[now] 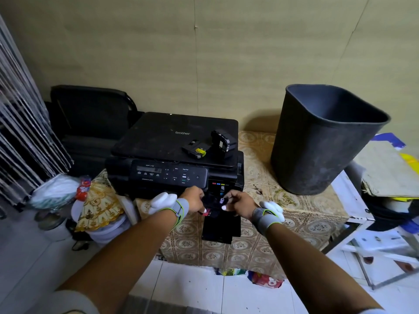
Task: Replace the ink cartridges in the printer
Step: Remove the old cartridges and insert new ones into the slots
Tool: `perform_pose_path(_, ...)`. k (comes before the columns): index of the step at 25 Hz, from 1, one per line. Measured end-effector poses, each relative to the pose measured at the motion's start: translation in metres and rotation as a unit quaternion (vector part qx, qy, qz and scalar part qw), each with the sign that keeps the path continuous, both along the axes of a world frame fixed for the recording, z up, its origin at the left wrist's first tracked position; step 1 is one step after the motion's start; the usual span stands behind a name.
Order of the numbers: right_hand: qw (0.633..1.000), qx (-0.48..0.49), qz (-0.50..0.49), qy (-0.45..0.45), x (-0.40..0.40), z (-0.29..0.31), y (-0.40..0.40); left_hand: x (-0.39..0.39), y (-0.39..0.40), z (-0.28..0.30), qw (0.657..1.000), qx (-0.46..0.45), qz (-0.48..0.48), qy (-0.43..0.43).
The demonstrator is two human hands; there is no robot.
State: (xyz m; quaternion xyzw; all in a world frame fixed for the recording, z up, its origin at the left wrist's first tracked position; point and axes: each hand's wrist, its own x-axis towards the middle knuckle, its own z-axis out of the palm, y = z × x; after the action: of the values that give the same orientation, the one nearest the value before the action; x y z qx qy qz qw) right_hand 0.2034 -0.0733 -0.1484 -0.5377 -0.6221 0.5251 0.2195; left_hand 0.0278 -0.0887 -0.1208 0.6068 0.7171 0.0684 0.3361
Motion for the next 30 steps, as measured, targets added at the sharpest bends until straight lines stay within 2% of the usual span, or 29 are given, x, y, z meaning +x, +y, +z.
perform_pose_path(7, 0.998, -0.010, -0.055, -0.024, 0.007, -0.014, 0.013, -0.002, -0.003, 0.000, 0.998, -0.040, -0.021, -0.035)
perform_pose_path(15, 0.997, -0.038, -0.054, -0.048, 0.004, -0.020, 0.017, -0.006, -0.005, 0.006, 0.996, -0.017, 0.000, -0.091)
perform_pose_path(18, 0.995, -0.060, -0.046, -0.066, -0.001, -0.019, 0.016, -0.009, -0.007, 0.011, 0.997, -0.008, -0.005, -0.072)
perform_pose_path(21, 0.991, -0.053, -0.024, -0.120, -0.002, -0.020, 0.020, -0.011, -0.009, 0.018, 0.998, -0.018, -0.015, -0.050)
perform_pose_path(24, 0.984, -0.050, -0.019, -0.168, -0.002, -0.021, 0.024, -0.004, -0.010, 0.024, 1.000, 0.009, -0.001, -0.008)
perform_pose_path(30, 0.984, -0.046, -0.025, -0.170, 0.001, -0.020, 0.026, 0.022, -0.006, 0.024, 0.999, 0.030, 0.023, 0.030)
